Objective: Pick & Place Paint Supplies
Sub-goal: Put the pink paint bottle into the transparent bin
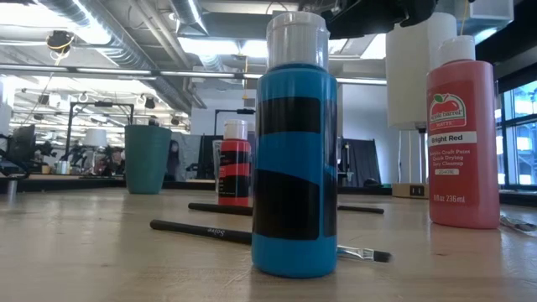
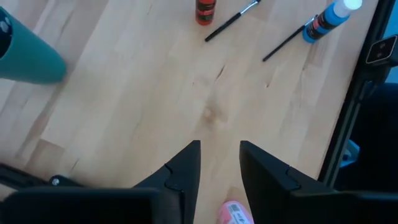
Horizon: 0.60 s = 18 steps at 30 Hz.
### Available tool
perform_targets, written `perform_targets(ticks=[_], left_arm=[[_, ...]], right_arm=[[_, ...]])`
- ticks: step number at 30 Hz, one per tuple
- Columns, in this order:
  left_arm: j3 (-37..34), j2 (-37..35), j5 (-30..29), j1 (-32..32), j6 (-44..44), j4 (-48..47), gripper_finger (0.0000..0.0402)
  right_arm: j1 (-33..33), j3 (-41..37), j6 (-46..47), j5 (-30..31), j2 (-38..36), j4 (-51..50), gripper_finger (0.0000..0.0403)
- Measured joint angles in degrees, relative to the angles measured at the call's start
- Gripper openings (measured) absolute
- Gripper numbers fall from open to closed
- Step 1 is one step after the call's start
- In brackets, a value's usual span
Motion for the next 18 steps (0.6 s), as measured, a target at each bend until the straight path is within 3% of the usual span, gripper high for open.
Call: perform_targets(ticks=[4, 13, 18], left_arm=[[0.0, -0.3, -0.4, 0.0, 0.6, 0.3, 0.0121], [0.0, -0.3, -0.7, 0.0, 1.4, 0.3, 0.0211], [0.0, -0.4, -0.6, 0.0, 1.5, 0.3, 0.0237]], right_arm=[[0.0, 0.0, 0.0, 0.0, 0.0, -0.1, 0.0181], [0.0, 0.0, 0.0, 0.2, 0.0, -0.2, 0.0181], [0.0, 0.0, 0.0, 0.2, 0.0, -0.3, 0.0181]])
